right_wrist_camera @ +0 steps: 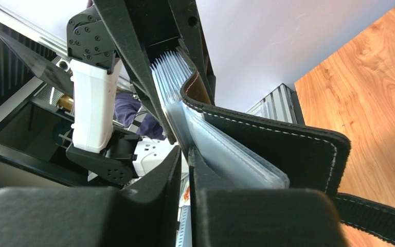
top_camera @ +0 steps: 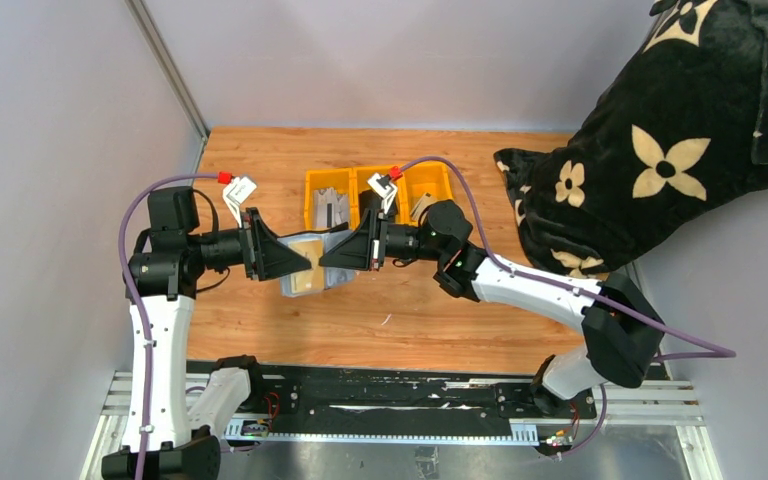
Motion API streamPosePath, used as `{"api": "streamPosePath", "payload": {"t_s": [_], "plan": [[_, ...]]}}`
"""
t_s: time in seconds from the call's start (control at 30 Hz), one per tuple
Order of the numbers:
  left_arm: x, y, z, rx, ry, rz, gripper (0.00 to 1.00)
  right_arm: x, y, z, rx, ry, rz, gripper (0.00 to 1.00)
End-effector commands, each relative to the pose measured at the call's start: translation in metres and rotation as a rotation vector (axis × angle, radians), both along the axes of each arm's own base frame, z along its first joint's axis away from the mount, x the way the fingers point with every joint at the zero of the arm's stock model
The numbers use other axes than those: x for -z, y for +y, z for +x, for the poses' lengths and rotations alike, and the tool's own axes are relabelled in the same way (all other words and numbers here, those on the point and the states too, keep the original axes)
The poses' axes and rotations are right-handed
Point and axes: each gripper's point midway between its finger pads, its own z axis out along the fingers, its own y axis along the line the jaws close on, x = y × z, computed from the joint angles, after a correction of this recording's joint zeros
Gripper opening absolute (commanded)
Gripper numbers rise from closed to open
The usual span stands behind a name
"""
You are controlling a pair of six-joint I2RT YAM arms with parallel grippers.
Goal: Take the credit cards out of the card holder
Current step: Remove the credit card from the card holder.
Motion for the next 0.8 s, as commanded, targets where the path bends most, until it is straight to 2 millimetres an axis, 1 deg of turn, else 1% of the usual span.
{"api": "streamPosePath", "payload": {"t_s": [0.0,0.03,0.07,0.2,0.23,0.33,0.43,0.53,0.63,0.77], "plan": [[-0.019,-0.008,-0.022,0.100,-0.014,-0.081,0.30,0.012,0.018,0.014,0.086,0.054,-0.035,0.06],[-0.019,-0.008,-0.023,0.103,-0.013,-0.084,0.32,0.011,0.018,0.015,0.089,0.061,-0.023,0.02],[-0.020,-0.009,-0.024,0.108,-0.014,-0.088,0.33,0.009,0.018,0.015,0.084,0.057,-0.010,0.00],[-0.020,-0.009,-0.027,0.120,-0.024,-0.095,0.38,0.005,0.013,0.009,0.041,0.052,0.036,0.00],[-0.021,-0.010,-0.028,0.128,-0.023,-0.102,0.40,0.000,0.010,0.006,0.028,0.040,0.062,0.00],[-0.021,-0.010,-0.029,0.141,-0.016,-0.114,0.43,0.000,0.002,0.002,0.016,0.034,0.096,0.00],[-0.021,-0.010,-0.028,0.149,-0.005,-0.123,0.43,0.008,-0.005,0.004,0.022,0.048,0.094,0.00],[-0.022,-0.010,-0.029,0.155,-0.005,-0.129,0.41,0.017,-0.012,0.009,0.054,0.053,0.081,0.00],[-0.025,-0.010,-0.030,0.157,-0.007,-0.130,0.37,0.020,-0.018,0.011,0.073,0.047,0.078,0.00],[-0.027,-0.010,-0.030,0.158,-0.013,-0.130,0.36,0.026,-0.023,0.012,0.087,0.033,0.052,0.00]]}}
